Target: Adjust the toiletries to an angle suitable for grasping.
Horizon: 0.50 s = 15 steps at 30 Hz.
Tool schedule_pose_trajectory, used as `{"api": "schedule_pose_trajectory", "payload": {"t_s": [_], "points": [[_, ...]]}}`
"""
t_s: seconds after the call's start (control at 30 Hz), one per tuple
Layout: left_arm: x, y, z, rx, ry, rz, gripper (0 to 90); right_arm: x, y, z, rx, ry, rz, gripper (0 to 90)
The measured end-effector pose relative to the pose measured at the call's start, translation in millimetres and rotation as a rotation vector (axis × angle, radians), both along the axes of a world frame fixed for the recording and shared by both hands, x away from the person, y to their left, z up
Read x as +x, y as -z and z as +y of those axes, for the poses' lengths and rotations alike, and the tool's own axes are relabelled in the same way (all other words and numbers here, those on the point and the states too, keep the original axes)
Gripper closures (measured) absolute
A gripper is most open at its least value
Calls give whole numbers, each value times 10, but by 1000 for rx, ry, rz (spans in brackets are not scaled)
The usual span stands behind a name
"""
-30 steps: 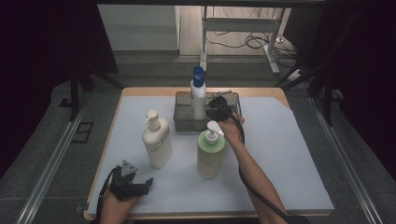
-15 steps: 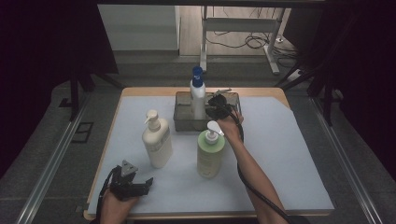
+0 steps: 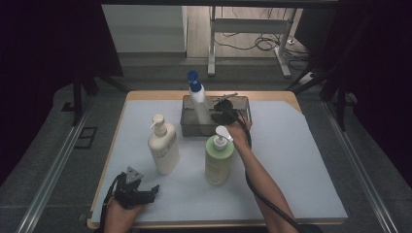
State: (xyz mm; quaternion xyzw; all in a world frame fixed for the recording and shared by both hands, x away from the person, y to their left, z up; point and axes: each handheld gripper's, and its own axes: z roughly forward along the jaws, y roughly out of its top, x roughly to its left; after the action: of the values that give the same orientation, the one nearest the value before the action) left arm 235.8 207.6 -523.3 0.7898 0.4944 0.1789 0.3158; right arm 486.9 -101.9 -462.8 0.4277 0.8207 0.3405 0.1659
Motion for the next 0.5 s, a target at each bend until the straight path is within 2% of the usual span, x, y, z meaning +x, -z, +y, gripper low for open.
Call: {"api": "schedule_pose_trajectory", "payload": {"t_s": [0.27,0.37,0.5], "points": [[0,0,0,0,0,0,123,7,4,-5,-17,14,10,896],[0,0,0,0,0,0,123,16,18,4,-29,12,34,897],[0,0,0,0,0,0,123,16,29,22,-36,4,40,898]]}}
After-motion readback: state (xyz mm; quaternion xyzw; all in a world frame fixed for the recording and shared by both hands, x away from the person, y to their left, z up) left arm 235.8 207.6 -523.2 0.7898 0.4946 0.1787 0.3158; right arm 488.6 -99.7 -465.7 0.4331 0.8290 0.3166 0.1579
